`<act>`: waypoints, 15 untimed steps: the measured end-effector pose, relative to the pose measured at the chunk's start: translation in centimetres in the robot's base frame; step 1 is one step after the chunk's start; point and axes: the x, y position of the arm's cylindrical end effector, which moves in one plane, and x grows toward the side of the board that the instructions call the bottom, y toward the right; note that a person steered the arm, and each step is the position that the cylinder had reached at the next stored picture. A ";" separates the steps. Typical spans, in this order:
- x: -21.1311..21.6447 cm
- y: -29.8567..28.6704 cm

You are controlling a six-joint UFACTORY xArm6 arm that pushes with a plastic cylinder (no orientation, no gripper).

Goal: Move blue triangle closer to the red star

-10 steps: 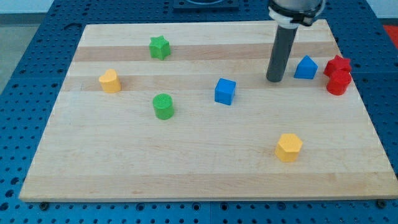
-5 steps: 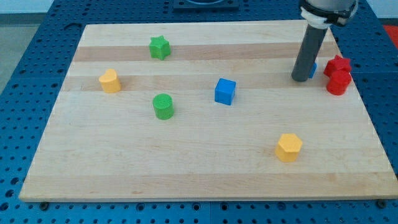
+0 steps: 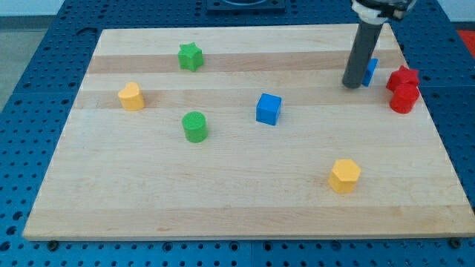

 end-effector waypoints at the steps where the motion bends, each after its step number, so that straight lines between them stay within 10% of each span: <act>1: 0.3 0.0; 15: -3.2 -1.5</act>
